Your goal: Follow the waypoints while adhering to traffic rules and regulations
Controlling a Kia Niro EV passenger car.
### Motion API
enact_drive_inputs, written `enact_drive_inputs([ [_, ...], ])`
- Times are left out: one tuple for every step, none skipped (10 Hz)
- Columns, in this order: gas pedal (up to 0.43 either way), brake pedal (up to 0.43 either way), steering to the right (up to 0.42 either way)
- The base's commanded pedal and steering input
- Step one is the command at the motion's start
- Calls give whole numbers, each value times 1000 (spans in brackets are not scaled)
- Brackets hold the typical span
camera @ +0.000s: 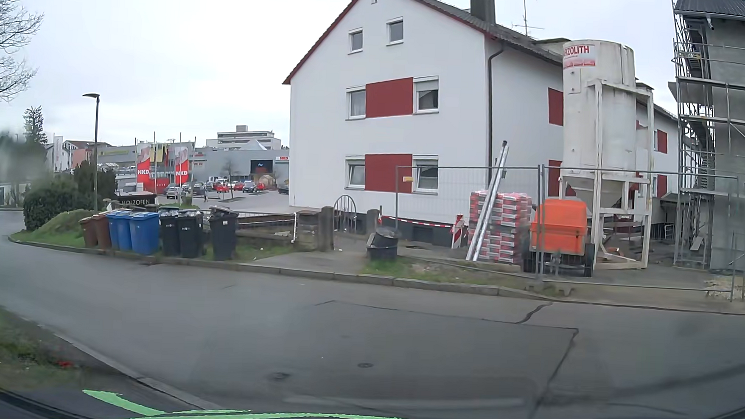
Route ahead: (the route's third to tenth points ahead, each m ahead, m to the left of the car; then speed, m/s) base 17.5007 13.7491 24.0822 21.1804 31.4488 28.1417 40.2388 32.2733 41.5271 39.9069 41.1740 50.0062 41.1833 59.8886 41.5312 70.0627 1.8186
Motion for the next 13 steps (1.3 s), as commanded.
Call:
enact_drive_inputs([
  [0, 293, 16],
  [0, 262, 0],
  [0, 238, -15],
  [0, 201, -41],
  [0, 110, -84],
  [0, 0, -120],
  [0, 0, -166],
  [0, 0, -210],
  [0, 0, -241],
  [0, 0, -264],
  [0, 0, -287],
  [0, 0, -314],
  [0, 0, -346],
])
